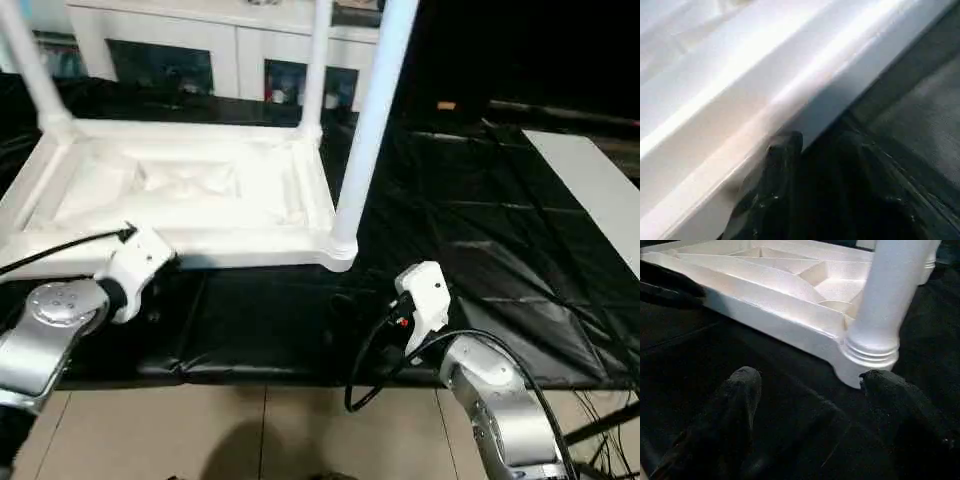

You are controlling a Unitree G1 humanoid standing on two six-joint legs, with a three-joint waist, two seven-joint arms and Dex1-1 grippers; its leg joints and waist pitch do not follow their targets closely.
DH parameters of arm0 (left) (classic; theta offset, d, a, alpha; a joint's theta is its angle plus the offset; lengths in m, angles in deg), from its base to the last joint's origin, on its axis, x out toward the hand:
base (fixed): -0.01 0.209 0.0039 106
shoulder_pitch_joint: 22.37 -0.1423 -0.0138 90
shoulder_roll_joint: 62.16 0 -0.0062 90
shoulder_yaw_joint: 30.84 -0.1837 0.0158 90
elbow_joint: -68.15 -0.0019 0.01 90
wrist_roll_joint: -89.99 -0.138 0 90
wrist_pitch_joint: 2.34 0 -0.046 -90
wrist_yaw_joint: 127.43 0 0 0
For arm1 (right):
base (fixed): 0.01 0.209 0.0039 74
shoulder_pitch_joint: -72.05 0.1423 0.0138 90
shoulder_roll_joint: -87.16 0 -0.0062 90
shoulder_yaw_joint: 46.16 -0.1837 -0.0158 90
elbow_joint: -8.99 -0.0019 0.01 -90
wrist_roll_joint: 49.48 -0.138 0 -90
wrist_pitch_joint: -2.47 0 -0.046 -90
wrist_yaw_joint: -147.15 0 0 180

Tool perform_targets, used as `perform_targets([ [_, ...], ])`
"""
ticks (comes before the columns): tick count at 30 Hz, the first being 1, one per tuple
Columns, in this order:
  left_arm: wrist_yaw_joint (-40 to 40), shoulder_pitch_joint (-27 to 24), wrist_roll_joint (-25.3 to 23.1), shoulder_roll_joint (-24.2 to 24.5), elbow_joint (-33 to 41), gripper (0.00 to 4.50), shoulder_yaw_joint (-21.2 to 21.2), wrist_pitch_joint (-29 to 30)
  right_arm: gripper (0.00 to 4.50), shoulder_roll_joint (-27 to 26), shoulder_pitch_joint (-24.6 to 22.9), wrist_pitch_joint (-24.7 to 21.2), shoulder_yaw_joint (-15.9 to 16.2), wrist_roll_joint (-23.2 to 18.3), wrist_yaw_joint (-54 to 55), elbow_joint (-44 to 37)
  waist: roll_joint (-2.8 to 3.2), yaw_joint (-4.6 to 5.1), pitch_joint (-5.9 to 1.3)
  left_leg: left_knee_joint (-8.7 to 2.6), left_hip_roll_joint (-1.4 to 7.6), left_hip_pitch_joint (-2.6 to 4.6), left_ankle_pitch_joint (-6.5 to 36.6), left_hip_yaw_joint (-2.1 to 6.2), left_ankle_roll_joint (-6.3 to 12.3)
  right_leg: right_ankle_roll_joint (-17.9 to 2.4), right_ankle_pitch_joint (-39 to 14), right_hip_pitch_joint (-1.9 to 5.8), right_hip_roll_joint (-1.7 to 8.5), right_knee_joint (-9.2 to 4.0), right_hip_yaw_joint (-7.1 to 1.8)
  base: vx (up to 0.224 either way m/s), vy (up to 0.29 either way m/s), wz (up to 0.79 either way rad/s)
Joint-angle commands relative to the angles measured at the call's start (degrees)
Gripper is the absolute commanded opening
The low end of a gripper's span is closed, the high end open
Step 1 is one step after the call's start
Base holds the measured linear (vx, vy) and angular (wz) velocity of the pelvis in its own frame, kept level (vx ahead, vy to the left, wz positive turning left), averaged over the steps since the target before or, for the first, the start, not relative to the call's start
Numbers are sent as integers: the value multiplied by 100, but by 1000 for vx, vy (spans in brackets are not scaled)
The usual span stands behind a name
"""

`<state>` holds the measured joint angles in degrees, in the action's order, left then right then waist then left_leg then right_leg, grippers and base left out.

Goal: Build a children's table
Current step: Rotate table base

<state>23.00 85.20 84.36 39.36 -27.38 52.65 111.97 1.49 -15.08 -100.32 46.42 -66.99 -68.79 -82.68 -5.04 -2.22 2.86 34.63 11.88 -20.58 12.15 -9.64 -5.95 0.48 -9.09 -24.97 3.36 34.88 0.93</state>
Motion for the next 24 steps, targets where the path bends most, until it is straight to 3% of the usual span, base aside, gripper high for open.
perform_targets([
  [1, 394, 163, -35, -82, 61, 161, 207, -314, 357, 1, 117, 145, -161, 88, 131, 74, 87, -21, -328, -447, 57, -17, 1421, 5, 134, -698, -2070, 266, 241, -469, -121, 0, 0, 0],
  [2, 674, 171, -65, -179, 41, 161, 313, -454, 357, -41, 179, 179, -196, 139, 257, 164, 45, -24, -328, -433, 60, -21, 1365, -8, 160, -766, -1880, 267, 232, -454, -122, 0, 0, 0],
  [6, 1521, 80, 2, -594, 107, 161, 819, -948, 357, -183, 319, 256, -279, 205, 480, 355, 33, -30, -347, -411, 50, -64, 1082, -7, 189, -844, -1505, 323, 237, -402, -119, 0, 0, 0],
  [8, 1715, -62, 421, -936, 330, 161, 1282, -1358, 357, -206, 313, 244, -251, 171, 427, 313, 32, -51, -361, -400, 55, -62, 916, -13, 240, -902, -1222, 329, 241, -376, -121, 0, 0, 0],
  [10, 2112, -256, 773, -1226, 638, 161, 1870, -2182, 357, -224, 244, 203, -218, 58, 337, 172, 24, -57, -376, -392, 65, -85, 791, -6, 289, -1003, -954, 358, 252, -341, -118, 0, 0, 0],
  [13, 3264, -386, 608, -1272, 700, 161, 2712, -2808, 357, -230, 128, 114, -80, -109, 138, -111, 20, -36, -391, -367, 65, -91, 706, -7, 473, -1068, -477, 383, 222, -304, -108, 0, 0, 0],
  [15, 3728, -354, 524, -1182, 522, 161, 3105, -2912, 357, -233, 70, 42, 43, -170, 9, -271, 12, -3, -374, -367, 58, -83, 762, -5, 549, -1004, -562, 382, 216, -325, -104, 0, 0, 0],
  [18, 3619, -134, 807, -899, 93, 200, 3587, -3129, 357, -288, 54, 20, 254, -150, -139, -413, 43, -18, -329, -398, 71, -12, 1158, -4, 425, -770, -1488, 285, 216, -405, -109, 0, 0, 0],
  [21, 3350, 1, 978, -683, -160, 219, 3625, -3299, 357, -353, 107, 10, 256, -154, -114, -375, 79, -73, -324, -416, 59, 62, 1378, -7, 291, -696, -1646, 196, 199, -429, -122, 0, 0, 0],
  [24, 3354, 59, 1035, -613, -311, 236, 3638, -3360, 357, -368, 123, 2, 258, -163, -104, -368, 66, -123, -315, -454, 74, 57, 1656, 13, 101, -679, -1593, 211, 209, -399, -113, 0, 0, 0],
])
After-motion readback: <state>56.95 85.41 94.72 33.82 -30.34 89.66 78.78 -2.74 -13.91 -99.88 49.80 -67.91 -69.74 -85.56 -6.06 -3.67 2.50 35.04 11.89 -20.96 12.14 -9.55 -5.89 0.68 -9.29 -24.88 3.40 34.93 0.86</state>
